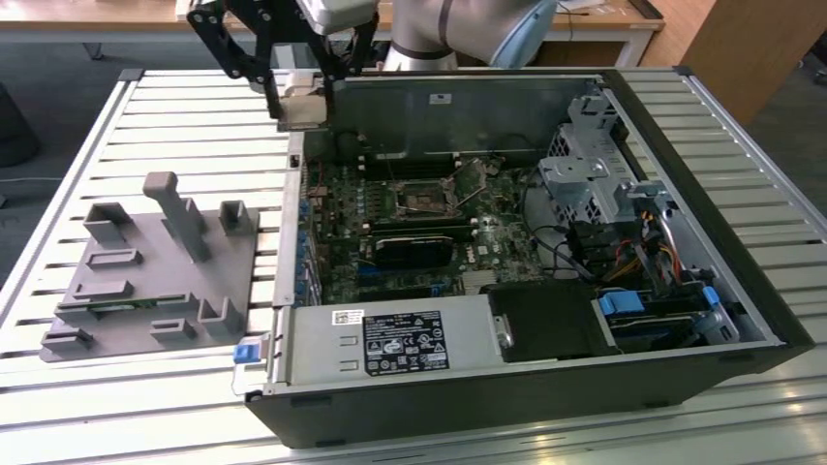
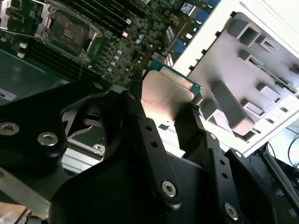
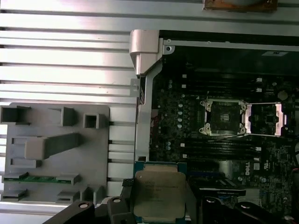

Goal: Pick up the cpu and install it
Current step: 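Pick up the cpu and move it towards the insertion slot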

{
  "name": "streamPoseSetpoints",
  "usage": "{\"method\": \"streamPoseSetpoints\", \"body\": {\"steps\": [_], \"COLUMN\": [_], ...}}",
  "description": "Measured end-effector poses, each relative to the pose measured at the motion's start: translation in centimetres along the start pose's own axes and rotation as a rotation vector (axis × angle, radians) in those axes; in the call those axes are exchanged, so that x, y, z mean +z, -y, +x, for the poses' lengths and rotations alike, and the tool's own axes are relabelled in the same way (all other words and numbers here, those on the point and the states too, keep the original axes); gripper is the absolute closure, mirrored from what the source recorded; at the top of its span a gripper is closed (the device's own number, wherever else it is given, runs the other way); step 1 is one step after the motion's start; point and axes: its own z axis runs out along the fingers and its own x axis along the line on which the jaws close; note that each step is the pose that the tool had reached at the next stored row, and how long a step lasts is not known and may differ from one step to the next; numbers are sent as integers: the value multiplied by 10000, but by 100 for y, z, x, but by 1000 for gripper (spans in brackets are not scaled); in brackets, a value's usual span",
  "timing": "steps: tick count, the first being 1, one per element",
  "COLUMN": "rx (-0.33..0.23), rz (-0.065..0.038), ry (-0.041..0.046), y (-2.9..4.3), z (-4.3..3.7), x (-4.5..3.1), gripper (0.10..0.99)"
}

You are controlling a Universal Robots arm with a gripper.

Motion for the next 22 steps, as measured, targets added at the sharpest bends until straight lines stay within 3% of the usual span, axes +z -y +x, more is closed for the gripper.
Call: {"method": "streamPoseSetpoints", "body": {"steps": [6, 11, 22], "rx": [1, 0, 1], "rz": [0, 0, 1], "ry": [6, 5, 9], "y": [-9, -5, 0], "z": [-221, -349, -520], "x": [25, 30, 49], "gripper": [557, 557, 557]}}
